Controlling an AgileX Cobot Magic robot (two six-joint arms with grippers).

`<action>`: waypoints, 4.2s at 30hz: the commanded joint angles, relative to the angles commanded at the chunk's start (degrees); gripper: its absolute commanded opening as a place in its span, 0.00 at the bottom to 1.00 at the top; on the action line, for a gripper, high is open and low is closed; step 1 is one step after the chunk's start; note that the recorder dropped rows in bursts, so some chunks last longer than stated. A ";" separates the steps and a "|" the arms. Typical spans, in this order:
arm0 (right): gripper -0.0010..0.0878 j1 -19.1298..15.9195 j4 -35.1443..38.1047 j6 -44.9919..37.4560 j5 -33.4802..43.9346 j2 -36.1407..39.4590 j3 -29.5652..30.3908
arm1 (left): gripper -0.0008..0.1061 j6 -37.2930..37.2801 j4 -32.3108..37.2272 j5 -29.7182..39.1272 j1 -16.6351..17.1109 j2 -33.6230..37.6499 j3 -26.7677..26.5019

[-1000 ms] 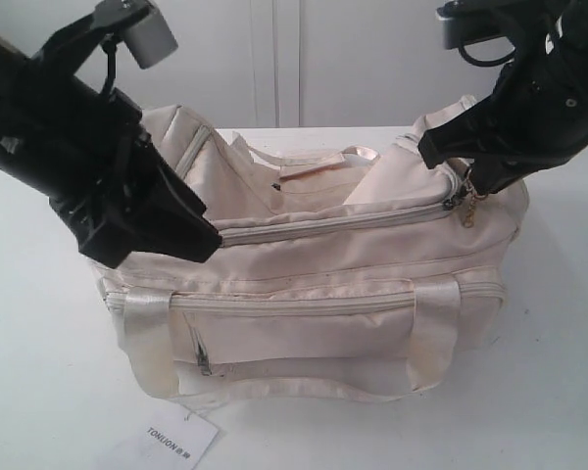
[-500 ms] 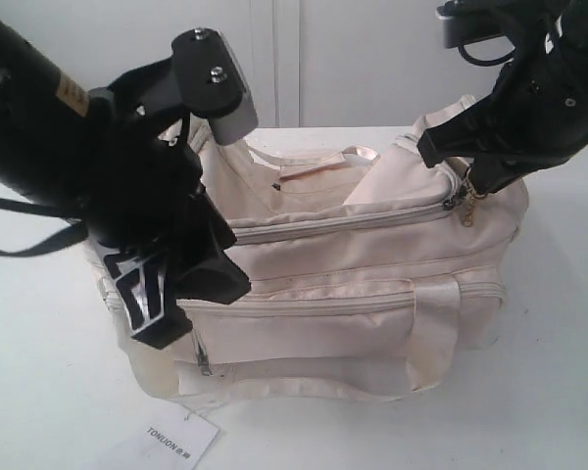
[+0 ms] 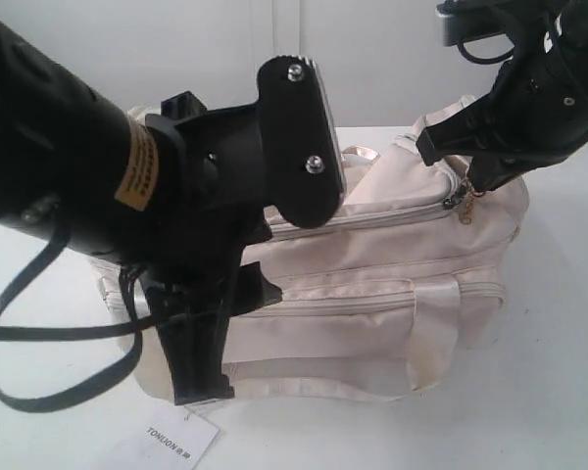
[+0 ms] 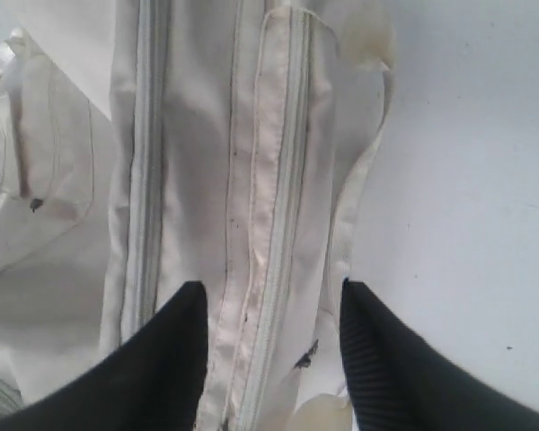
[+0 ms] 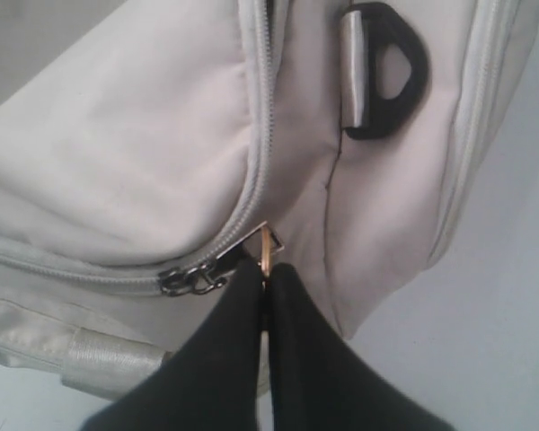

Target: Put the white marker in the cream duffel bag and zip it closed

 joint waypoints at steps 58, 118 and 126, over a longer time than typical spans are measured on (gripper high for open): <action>0.01 0.00 0.00 0.00 -1.11 0.00 0.00 | 0.48 -14.19 30.91 -20.17 -4.46 20.60 -4.42; 0.01 0.00 -18.77 12.80 -25.55 0.00 0.09 | 0.01 -14.49 35.30 -16.93 -4.34 27.03 -4.64; 0.01 0.00 -20.54 13.73 -31.91 0.44 0.09 | 0.01 -14.49 35.30 -17.03 -4.34 27.03 -4.64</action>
